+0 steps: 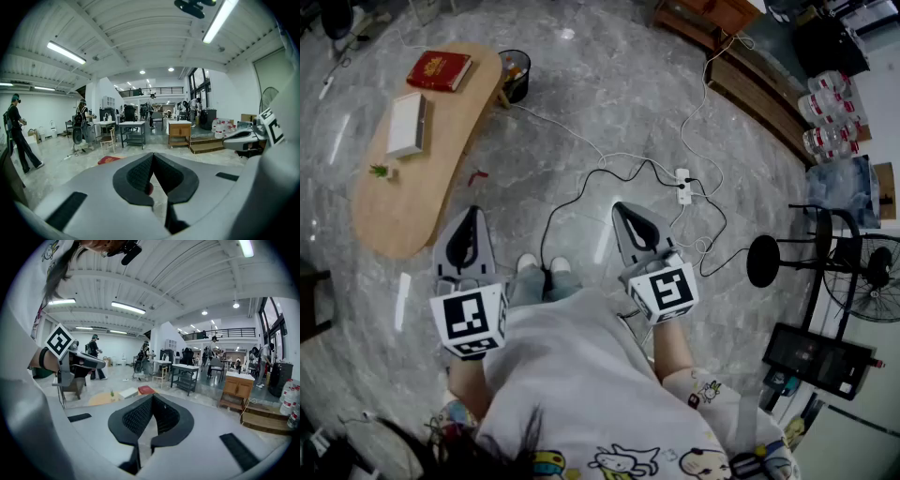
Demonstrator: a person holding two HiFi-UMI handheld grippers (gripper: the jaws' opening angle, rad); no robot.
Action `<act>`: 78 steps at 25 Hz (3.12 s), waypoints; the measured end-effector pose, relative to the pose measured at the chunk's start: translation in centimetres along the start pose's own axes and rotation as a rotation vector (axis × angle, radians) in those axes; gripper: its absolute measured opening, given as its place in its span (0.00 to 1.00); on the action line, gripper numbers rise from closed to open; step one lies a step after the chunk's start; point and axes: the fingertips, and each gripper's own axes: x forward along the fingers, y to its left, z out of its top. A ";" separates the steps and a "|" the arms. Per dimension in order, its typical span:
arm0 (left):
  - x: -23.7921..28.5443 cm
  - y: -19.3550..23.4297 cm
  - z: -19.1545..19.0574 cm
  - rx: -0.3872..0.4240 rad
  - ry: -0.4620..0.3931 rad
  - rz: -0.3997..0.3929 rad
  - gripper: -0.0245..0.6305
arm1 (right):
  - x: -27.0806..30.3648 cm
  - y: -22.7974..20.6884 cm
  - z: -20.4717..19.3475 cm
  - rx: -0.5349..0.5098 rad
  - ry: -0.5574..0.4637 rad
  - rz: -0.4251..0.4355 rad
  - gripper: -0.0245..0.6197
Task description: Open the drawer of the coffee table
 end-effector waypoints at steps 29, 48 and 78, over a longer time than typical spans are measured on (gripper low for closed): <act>7.8 -1.6 1.5 -0.043 -0.006 0.007 0.32 | 5.0 -6.3 0.1 0.169 -0.040 0.067 0.30; 25.6 9.8 7.3 -0.087 0.004 -0.017 0.41 | 24.7 -12.9 5.7 0.180 0.021 0.066 0.36; 34.9 23.3 8.2 -0.244 0.039 0.320 0.41 | 48.4 -14.7 10.4 0.087 0.102 0.378 0.36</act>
